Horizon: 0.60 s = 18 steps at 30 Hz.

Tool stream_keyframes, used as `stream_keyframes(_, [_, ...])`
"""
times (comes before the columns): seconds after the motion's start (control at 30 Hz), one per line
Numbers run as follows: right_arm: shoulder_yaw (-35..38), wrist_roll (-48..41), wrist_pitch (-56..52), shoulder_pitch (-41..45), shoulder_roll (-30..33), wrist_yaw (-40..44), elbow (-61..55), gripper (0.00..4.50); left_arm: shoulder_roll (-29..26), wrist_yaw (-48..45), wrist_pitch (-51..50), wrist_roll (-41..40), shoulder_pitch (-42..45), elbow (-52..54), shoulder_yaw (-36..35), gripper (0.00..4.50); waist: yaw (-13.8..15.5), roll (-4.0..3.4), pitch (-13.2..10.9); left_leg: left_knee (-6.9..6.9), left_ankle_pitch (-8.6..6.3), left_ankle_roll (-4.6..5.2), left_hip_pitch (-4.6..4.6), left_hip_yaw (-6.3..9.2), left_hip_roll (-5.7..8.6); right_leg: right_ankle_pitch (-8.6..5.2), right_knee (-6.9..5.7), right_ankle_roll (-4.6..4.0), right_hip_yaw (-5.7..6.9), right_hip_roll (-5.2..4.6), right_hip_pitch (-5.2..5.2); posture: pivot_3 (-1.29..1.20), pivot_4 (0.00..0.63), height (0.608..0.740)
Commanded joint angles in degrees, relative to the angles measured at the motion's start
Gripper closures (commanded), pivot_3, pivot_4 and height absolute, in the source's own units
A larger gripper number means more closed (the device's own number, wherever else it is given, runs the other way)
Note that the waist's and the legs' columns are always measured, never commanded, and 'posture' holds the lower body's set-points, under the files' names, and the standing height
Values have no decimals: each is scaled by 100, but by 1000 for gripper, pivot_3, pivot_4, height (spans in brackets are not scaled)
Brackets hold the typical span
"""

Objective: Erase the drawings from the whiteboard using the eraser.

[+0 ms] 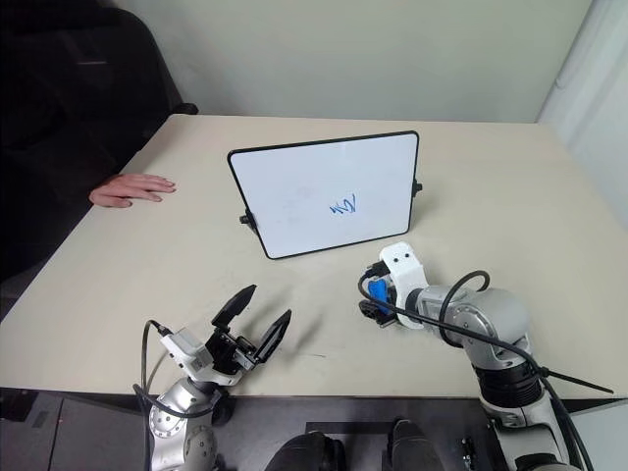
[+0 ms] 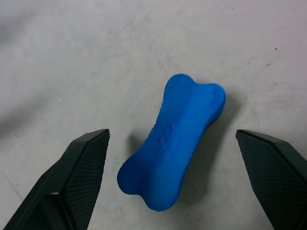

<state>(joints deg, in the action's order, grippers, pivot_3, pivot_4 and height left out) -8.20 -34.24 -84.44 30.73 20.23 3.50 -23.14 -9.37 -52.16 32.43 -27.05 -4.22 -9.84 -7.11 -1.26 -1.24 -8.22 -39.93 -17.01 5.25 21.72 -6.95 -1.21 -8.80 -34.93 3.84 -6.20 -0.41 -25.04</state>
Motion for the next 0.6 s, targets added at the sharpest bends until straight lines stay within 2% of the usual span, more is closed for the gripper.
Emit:
stream_keyframes(0.03, [-56, 175, -31, 9, 120, 124, -138, 31, 43, 14, -84, -6, -62, -200, 63, 0, 2, -1, 1, 0, 0, 0, 0, -1, 0, 0, 0, 0, 0, 0, 0, 0, 150, 739])
stream_keyframes(0.17, [-27, 241, -58, -34, 127, 182, -197, 31, 34, 10, -93, -20, -50, -224, 48, 0, 5, -2, 1, 0, -2, 0, 1, 0, 0, -1, 1, 1, 0, -2, 0, 0, 150, 739])
stream_keyframes(0.27, [-56, 288, -38, -59, 149, 230, -241, 601, 30, 2, -88, -23, -46, -240, 44, 0, 6, -3, 2, 0, -2, -1, 1, 0, 0, -1, 1, 1, 0, -1, -1, 0, 150, 739])
stream_keyframes(0.37, [-86, 351, -16, -56, 164, 295, -276, 1611, 20, -10, -107, -39, -50, -224, 45, 0, 4, -4, 2, 0, -2, -2, 1, 1, 0, -1, 0, 1, -1, -1, -1, 0, 150, 739])
stream_keyframes(0.6, [-158, 494, 30, -94, 214, 420, -324, 1611, -1, -36, -91, -83, -61, -166, 29, 0, 4, -5, 3, 1, -2, -3, 0, 1, 0, 0, 0, 0, -1, 0, -2, 0, 150, 739])
